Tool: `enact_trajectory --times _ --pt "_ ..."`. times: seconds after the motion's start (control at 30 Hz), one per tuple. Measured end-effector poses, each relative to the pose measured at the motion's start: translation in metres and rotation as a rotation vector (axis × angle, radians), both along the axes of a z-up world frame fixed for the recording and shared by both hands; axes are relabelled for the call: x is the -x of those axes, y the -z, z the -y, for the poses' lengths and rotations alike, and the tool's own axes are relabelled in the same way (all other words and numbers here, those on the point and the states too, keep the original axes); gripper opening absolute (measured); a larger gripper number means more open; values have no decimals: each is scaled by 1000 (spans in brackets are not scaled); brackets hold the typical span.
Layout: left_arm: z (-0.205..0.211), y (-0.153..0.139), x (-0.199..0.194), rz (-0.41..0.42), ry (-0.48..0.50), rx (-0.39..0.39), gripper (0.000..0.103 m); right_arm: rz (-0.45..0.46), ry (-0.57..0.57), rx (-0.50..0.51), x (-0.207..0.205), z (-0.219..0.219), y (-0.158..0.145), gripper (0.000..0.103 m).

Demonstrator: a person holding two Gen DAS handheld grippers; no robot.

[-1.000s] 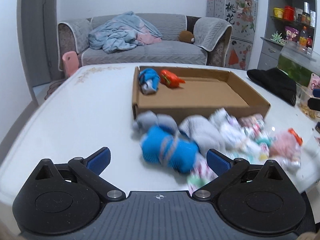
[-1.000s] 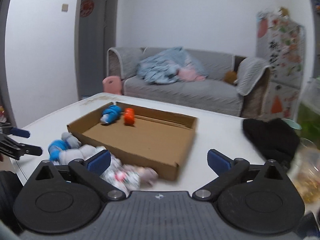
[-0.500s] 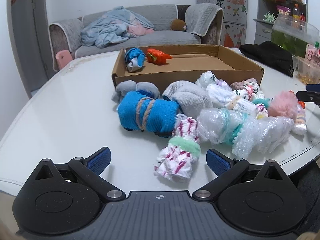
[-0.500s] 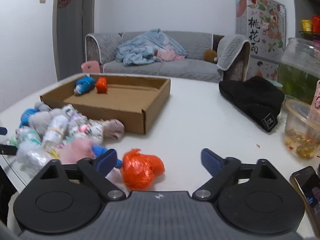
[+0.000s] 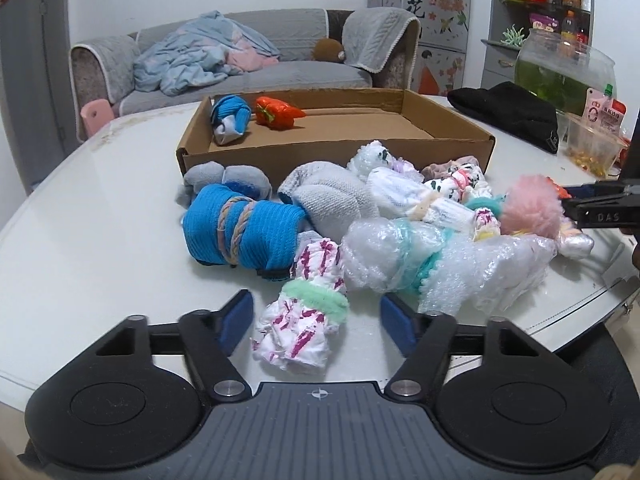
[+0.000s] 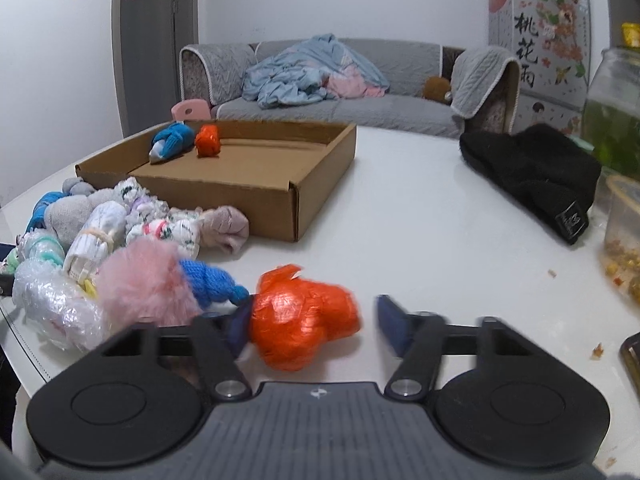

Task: Organize objects
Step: 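Close the right gripper on an orange bundle while the left grasps a white patterned sock roll, then lower both held bundles into the tray and open both grippers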

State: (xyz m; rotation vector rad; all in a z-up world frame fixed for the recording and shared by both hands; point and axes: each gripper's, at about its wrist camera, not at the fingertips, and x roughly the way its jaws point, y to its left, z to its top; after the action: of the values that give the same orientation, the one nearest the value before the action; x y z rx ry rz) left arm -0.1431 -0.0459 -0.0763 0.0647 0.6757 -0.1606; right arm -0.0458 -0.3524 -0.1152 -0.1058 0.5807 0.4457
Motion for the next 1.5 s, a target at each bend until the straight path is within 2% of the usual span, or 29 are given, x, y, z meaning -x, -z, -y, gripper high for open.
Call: enact_trajectory --times 0.1,0.13,0.23,0.7,0.93,1.03,1.3,1.5 --pt "1 -1 0 3 11 14 53 0 -3 -11 4 3 1 48" --pt "1 -2 0 2 14 20 45 -1 -4 -14 5 5 0 47" --pt "-2 -2 -1 1 17 39 39 4 7 -13 5 9 -2 47" --pt "-10 -15 7 18 38 54 37 24 27 -36 1 14 -18 46" --pt "-13 -41 10 69 48 63 38 54 33 -54 -1 11 -35 46" --pt "-18 -54 4 96 43 81 38 70 27 -74 -5 5 -44 46" --pt "-35 -83 -25 161 -8 50 38 117 -21 -89 -16 -17 -64 46" --pt "-45 -93 -61 141 -35 0 38 115 -63 -106 -34 -37 -78 46"
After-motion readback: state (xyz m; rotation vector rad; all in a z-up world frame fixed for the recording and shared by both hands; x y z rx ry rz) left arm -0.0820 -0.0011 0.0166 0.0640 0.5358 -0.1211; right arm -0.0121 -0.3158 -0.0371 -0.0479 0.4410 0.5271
